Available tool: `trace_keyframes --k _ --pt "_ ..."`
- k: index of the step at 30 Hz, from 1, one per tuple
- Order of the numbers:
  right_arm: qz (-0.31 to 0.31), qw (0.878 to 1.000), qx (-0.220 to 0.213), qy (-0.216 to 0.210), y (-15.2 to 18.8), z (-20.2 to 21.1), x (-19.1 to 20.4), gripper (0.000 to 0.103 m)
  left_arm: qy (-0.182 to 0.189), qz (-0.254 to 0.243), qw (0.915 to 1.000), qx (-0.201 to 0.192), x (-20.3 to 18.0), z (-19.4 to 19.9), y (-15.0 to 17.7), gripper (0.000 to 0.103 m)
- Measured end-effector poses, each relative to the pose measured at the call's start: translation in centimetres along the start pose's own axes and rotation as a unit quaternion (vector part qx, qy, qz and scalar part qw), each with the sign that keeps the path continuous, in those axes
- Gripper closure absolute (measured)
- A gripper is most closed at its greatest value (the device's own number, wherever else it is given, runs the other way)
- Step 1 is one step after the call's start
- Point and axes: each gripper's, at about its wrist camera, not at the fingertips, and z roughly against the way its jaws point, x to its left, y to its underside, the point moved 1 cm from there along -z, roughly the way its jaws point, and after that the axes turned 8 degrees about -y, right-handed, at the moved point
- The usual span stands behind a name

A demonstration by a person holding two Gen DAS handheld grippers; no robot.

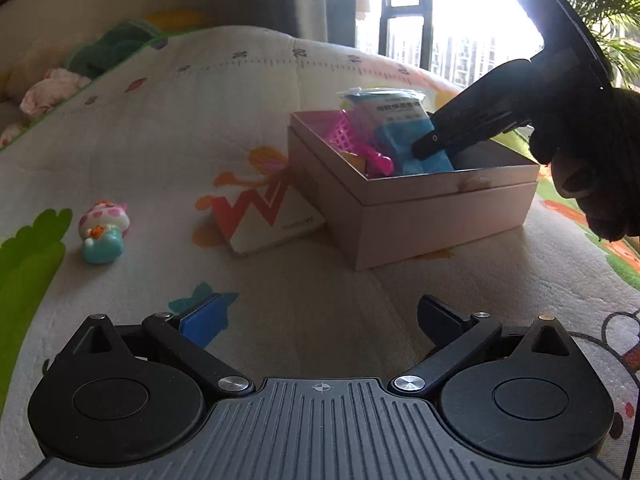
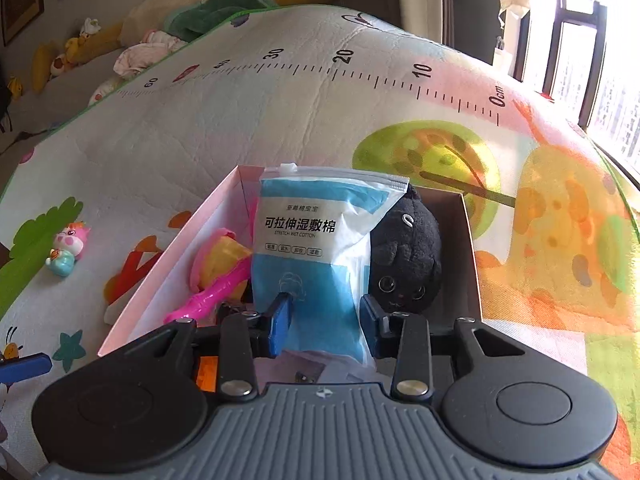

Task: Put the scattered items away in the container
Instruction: 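Drop the yogurt bottle with the left tool while the right tool drops the wipes into the box, then push the wipes pack down into the box with the right tool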

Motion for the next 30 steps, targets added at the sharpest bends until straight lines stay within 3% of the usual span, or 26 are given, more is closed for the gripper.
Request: trace_keyframes --k 4,9,13,16,22,27,30 --pt "0.013 0.999 -0.030 0.002 -0.5 2.8 -0.3 0.066 0.018 0.025 0.9991 0.031 0.7 -1.1 0.1 0.000" --pt "0.013 0.997 -0.071 0.003 -3.4 3.0 0.0 0.066 0.025 0.028 0.9989 0.026 0.7 -0.9 0.2 0.000" --pt "0.002 0.999 -0.049 -0.003 -5.4 -1.3 0.9 0.067 0.023 0.027 0.9990 0.027 0.6 -0.8 0.1 0.000" --pt "0.002 1.000 -0.015 -0.003 -4.6 -3.4 1.3 0.067 0.022 0.025 0.9990 0.028 0.5 -0.8 0.2 0.000" --pt "0.056 0.998 0.004 -0.002 -2.2 -0.5 1.6 0.066 0.031 0.039 0.9984 0.026 1.0 -0.9 0.2 0.000" --pt "0.037 0.999 -0.022 -0.011 -2.0 3.4 0.6 0.066 0.035 0.044 0.9981 0.026 1.1 -0.8 0.2 0.000" --pt "0.009 1.000 0.015 -0.022 -1.4 2.3 -0.4 0.066 0.030 0.037 0.9985 0.027 0.9 -0.9 0.2 0.000"
